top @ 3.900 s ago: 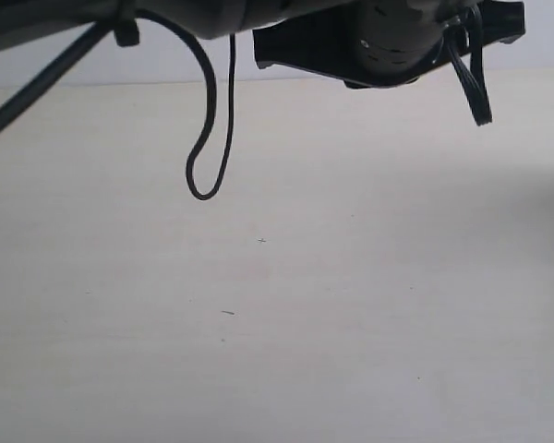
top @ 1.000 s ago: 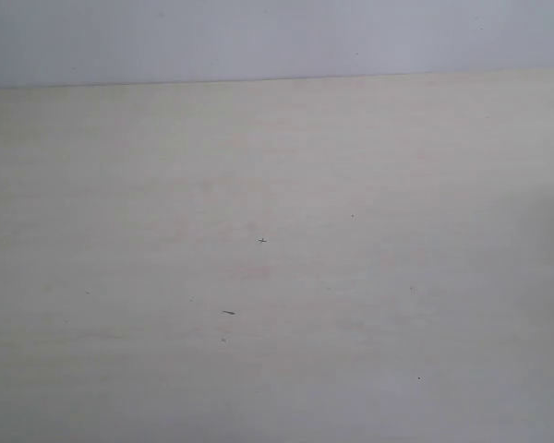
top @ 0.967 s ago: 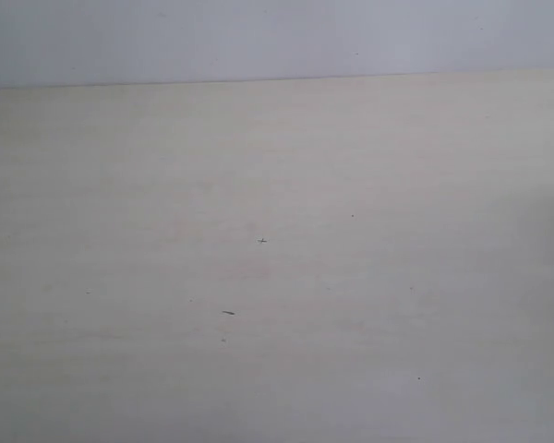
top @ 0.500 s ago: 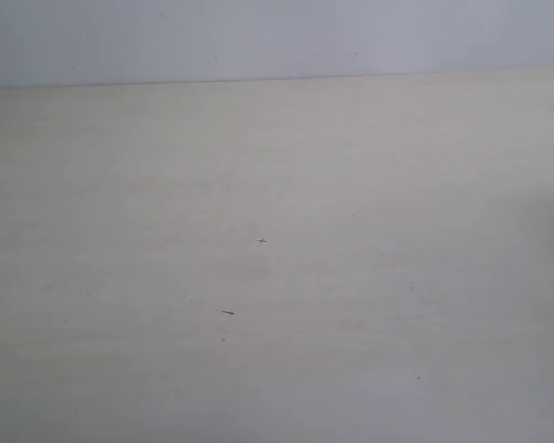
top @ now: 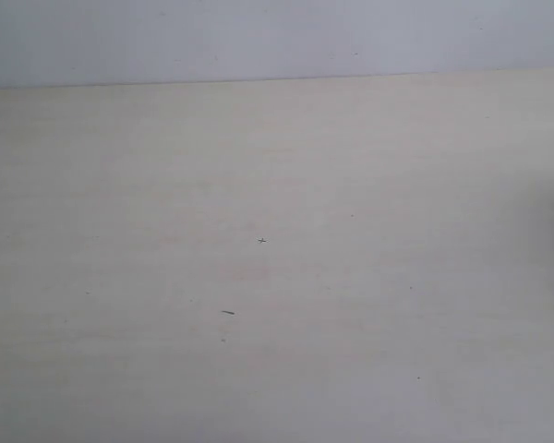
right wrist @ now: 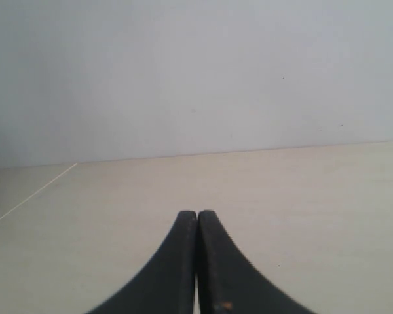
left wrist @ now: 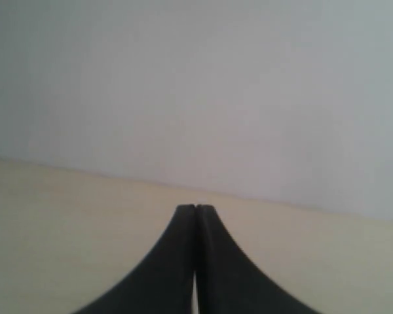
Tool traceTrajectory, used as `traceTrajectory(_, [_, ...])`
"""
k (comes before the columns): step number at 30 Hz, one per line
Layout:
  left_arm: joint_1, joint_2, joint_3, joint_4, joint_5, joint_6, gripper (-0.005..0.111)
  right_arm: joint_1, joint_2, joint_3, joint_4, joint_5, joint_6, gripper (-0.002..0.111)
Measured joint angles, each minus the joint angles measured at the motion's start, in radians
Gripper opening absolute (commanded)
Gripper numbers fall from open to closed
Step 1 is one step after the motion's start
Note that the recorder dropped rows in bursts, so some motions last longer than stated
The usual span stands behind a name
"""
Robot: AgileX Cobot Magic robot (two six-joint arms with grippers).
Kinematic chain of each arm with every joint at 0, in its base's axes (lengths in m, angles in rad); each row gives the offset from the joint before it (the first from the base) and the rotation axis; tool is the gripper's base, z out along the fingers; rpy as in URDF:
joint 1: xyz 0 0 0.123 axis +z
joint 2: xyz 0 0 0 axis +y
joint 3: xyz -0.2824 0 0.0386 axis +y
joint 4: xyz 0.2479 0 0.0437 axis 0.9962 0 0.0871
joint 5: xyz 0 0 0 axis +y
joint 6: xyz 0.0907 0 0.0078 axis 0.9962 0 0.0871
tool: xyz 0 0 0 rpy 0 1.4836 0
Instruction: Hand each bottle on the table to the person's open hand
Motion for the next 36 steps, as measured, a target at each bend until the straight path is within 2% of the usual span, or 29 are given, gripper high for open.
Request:
traceTrajectory(3, [0.002, 0.000, 0.003, -0.100, 0.072, 0.184, 0.000, 0.000, 0.000, 0.000, 0.000, 0.000, 0.000, 0.000])
traceTrajectory(7, [0.002, 0.000, 0.002, -0.143, 0.089, 0.241, 0.000, 0.000, 0.000, 0.000, 0.000, 0.000, 0.000, 0.000])
traceTrajectory(33, [0.002, 0.000, 0.002, -0.173, 0.097, 0.257, 0.000, 0.000, 0.000, 0.000, 0.000, 0.000, 0.000, 0.000])
traceTrajectory(36, [0.002, 0.000, 0.002, -0.173, 0.102, 0.257, 0.000, 0.000, 0.000, 0.000, -0.075, -0.002, -0.007, 0.000])
